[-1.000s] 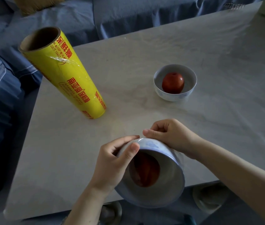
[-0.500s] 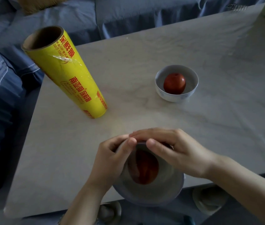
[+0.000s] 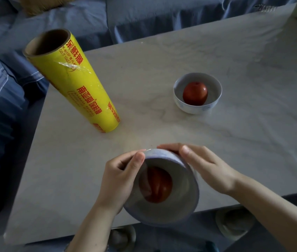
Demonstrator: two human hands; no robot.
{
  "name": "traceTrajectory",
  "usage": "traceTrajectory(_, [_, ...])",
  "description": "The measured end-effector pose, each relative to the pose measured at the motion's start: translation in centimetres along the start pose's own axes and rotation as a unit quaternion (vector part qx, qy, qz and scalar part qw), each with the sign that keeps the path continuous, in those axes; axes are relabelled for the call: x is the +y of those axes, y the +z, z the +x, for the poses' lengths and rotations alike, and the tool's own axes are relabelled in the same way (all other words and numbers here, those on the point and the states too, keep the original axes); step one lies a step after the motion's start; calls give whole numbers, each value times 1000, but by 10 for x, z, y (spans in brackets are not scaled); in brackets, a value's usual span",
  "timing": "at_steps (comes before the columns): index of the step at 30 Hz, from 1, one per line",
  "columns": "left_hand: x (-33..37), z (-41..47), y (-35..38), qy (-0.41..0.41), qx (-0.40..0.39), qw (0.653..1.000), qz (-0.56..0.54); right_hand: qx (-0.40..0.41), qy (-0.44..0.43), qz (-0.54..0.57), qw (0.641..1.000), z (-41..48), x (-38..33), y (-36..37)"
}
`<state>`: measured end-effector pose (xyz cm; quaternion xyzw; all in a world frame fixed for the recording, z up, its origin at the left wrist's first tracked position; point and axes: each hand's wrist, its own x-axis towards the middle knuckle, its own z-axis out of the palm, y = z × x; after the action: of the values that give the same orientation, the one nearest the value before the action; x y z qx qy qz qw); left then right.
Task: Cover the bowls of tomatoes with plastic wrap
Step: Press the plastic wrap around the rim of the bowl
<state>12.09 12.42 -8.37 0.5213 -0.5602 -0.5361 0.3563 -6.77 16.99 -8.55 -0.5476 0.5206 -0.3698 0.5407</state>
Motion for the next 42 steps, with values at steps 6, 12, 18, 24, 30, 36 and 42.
traceTrajectory(6, [-4,1,1,-8,34,999,-28,-27,89,135,986,-3,3,-1])
traceTrajectory(12, [-1,1,9,-76,60,994,-57,-25,54,164,985,-4,13,-5])
traceTrajectory(18, [-3,11,2,-147,-99,983,-55,54,63,117,990,-2,17,-8])
traceTrajectory(24, [4,18,9,-99,-184,977,36,36,95,105,989,0,15,-7])
traceTrajectory(30, [1,9,17,-40,-73,996,26,53,120,10,991,9,-9,-12])
traceTrajectory(36, [8,8,17,15,-49,994,95,87,145,-154,974,28,-34,-20])
traceTrajectory(42, [8,6,10,53,-48,993,94,58,196,21,979,33,-36,-28])
